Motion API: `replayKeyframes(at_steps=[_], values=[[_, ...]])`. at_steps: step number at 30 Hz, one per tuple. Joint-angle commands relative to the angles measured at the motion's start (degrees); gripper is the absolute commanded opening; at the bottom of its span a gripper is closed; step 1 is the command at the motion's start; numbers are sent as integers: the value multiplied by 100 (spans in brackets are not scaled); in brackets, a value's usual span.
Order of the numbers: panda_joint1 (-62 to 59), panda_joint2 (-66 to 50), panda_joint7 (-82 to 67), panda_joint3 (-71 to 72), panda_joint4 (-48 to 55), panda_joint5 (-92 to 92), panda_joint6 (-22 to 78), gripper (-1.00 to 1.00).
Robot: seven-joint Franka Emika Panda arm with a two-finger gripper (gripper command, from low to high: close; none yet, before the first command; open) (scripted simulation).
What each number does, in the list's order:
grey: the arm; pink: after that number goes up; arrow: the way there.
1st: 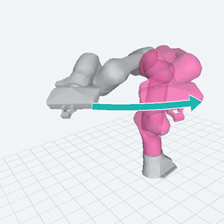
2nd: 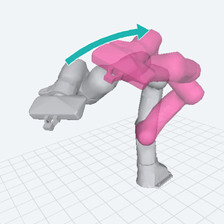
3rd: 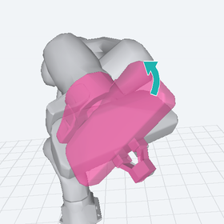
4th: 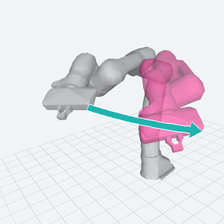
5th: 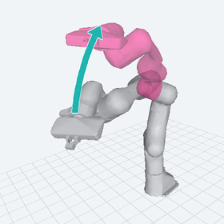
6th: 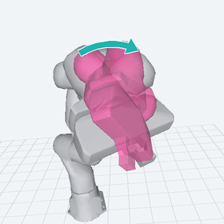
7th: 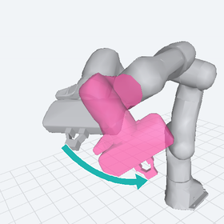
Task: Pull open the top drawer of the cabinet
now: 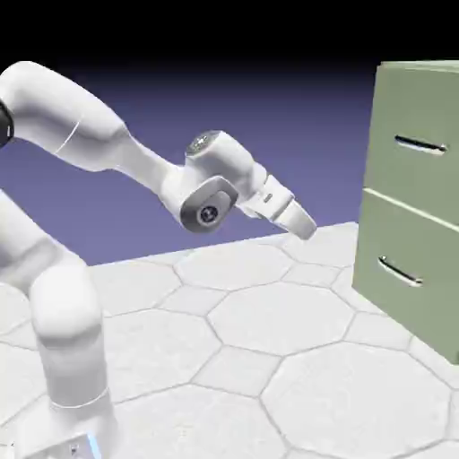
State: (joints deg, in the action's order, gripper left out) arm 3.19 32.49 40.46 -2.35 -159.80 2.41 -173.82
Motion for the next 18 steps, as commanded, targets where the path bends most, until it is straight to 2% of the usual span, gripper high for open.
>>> replayKeyframes(at_steps=[1,18], values=[[208,-14,-166,-195,100,200,16,0],[3738,-258,-2987,-3508,1792,3600,281,0]])
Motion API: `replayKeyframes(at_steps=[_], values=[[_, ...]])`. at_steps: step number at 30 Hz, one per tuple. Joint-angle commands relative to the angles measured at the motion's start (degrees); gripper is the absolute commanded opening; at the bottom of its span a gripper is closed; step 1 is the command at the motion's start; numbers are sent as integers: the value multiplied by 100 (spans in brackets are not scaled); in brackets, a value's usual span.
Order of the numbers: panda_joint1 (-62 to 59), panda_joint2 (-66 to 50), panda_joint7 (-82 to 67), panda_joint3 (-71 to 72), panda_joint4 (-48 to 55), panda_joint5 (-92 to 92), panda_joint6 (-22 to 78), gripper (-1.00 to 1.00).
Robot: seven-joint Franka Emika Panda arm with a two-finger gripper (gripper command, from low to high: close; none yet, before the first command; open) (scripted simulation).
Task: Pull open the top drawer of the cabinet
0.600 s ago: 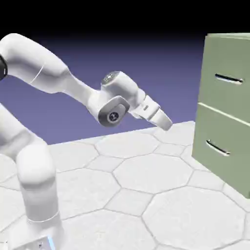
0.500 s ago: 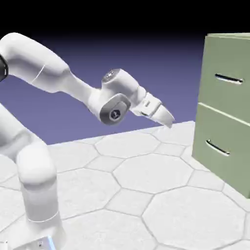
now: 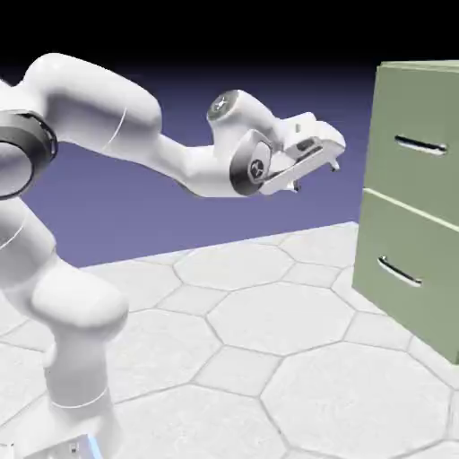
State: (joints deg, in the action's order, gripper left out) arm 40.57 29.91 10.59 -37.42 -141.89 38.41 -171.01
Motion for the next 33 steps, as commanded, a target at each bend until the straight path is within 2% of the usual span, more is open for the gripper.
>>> replayKeyframes(at_steps=[1,33], values=[[208,-14,-166,-195,100,200,16,0],[6853,-473,-5475,-6430,3284,6600,515,0]])
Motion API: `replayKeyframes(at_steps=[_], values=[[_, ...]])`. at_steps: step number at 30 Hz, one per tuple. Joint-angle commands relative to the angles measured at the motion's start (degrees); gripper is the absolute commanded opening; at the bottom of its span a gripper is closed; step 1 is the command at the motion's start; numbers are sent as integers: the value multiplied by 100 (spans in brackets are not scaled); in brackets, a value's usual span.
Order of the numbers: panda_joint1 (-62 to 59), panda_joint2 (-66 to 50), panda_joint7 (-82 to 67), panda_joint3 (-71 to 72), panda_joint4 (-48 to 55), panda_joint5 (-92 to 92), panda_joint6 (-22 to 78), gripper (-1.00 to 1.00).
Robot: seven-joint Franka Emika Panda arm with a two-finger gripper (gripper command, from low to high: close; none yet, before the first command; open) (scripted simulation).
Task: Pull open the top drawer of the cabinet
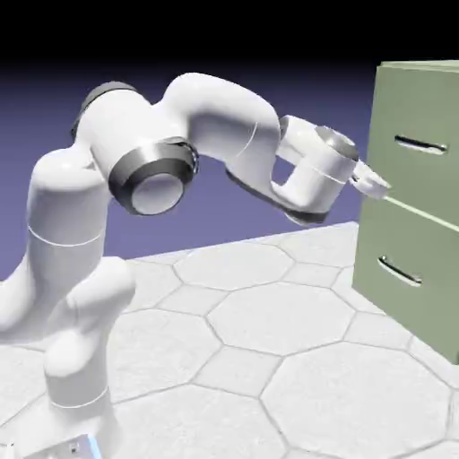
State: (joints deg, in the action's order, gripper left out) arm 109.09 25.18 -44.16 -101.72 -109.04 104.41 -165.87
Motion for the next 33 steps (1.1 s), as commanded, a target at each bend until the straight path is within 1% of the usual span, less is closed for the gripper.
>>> replayKeyframes(at_steps=[1,24,25,33], values=[[208,-14,-166,-195,100,200,16,0],[4923,-340,-3934,-4620,2360,4742,370,0],[4923,-340,-3934,-4620,2360,4742,370,0],[5408,784,-4986,-4912,3906,4130,-2,0]])
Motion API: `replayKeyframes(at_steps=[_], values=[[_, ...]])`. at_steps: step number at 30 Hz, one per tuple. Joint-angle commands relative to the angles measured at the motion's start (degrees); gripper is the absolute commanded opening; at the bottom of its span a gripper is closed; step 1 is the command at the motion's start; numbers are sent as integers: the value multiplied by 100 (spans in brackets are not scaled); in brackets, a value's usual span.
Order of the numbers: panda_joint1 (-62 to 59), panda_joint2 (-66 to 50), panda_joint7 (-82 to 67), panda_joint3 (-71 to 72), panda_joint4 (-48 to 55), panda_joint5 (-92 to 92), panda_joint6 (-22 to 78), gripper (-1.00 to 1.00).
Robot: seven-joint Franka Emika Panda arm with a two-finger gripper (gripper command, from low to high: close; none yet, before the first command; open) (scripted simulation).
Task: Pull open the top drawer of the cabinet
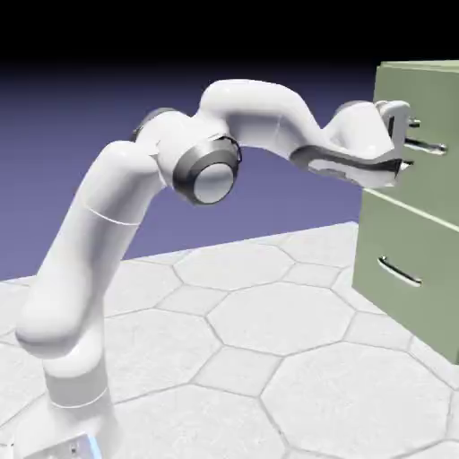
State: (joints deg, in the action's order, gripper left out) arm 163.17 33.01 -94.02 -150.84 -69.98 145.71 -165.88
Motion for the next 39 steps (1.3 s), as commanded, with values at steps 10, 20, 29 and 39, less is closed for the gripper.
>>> replayKeyframes(at_steps=[10,20,29,39], values=[[-514,-1214,1134,305,-1660,649,393,-100],[-981,-3102,2757,490,-3729,1273,627,-100],[-738,-4970,4195,168,-5408,1781,543,-100],[-141,-6611,4915,-295,-6720,2001,218,100]])
